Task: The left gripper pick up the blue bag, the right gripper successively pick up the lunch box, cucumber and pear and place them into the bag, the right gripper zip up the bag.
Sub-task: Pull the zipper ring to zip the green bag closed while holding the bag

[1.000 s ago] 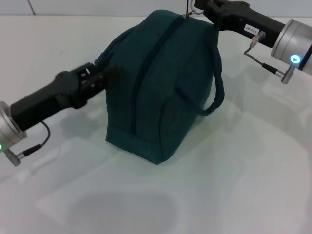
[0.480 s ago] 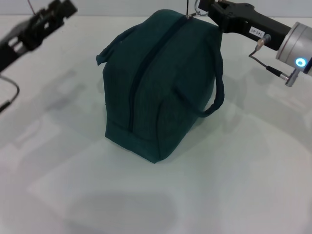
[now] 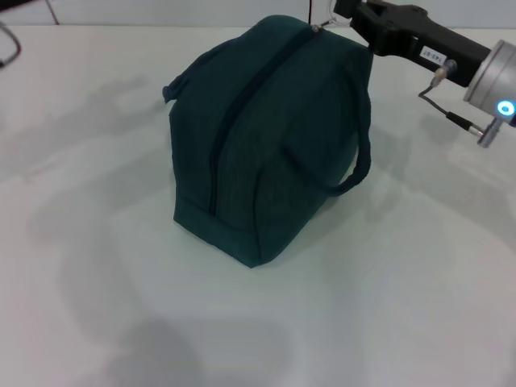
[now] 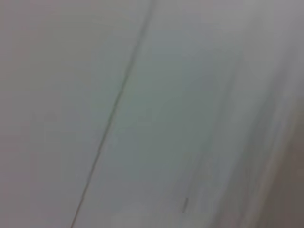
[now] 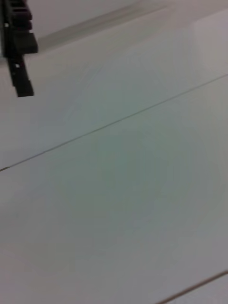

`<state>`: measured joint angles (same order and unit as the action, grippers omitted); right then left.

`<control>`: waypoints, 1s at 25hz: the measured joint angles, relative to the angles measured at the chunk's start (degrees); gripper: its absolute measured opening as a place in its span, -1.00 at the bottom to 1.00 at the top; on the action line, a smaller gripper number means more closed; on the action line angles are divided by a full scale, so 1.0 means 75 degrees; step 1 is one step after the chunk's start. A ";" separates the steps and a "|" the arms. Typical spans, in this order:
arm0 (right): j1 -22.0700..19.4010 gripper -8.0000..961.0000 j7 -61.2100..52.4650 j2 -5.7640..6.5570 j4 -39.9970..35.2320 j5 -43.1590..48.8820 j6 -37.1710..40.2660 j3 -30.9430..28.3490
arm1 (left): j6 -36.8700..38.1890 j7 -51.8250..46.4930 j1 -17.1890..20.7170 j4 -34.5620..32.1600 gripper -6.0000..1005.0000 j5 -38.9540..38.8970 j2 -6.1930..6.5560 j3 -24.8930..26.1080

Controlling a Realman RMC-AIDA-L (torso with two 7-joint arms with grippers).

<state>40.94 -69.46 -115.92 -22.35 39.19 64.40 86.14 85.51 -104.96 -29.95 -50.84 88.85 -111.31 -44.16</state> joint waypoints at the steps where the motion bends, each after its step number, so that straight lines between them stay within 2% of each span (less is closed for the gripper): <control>1: -0.0032 -0.82 0.0001 0.0000 -0.0001 0.0000 0.0011 -0.0020 | 0.0033 -0.0308 -0.0115 -0.0314 0.74 0.0278 0.0029 -0.0045; 6: -0.0120 -0.82 0.0004 0.0007 -0.0046 -0.0014 0.0041 -0.0053 | 0.0122 -0.2258 -0.0360 -0.2445 0.74 0.1355 -0.0121 -0.0529; 11: -0.0205 -0.81 -0.0047 0.0011 -0.0003 -0.0174 0.0362 -0.0059 | 0.0147 -0.3645 -0.0482 -0.4134 0.74 0.2145 -0.0183 -0.1660; 13: -0.0302 -0.81 -0.0054 0.0010 -0.0013 -0.0181 0.0433 -0.0060 | 0.0150 -0.3947 -0.0453 -0.4603 0.73 0.2419 -0.0338 -0.1993; 17: -0.0393 -0.81 -0.0055 0.0007 -0.0023 -0.0261 0.0543 -0.0062 | 0.0166 -0.4301 -0.0405 -0.4963 0.73 0.2855 -0.0642 -0.2336; 21: -0.0406 -0.81 -0.0045 0.0015 -0.0002 -0.0296 0.0575 -0.0071 | 0.0174 -0.4403 -0.0436 -0.5001 0.73 0.3287 -0.0739 -0.2556; 22: -0.0407 -0.81 -0.0031 0.0014 -0.0006 -0.0301 0.0577 -0.0072 | 0.0160 -0.4376 -0.0522 -0.4994 0.73 0.3708 -0.0822 -0.2674; 24: -0.0398 -0.81 -0.0020 0.0014 -0.0012 -0.0303 0.0577 -0.0072 | 0.0160 -0.4376 -0.0522 -0.4994 0.73 0.3708 -0.0822 -0.2674; 25: -0.0384 -0.81 -0.0016 0.0014 -0.0015 -0.0304 0.0577 -0.0072 | 0.0119 -0.4190 -0.0644 -0.4963 0.73 0.4353 -0.0995 -0.2705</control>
<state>38.06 -69.58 -115.82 -22.46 36.91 68.73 85.60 86.40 -136.39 -34.78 -88.06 121.50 -118.78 -64.45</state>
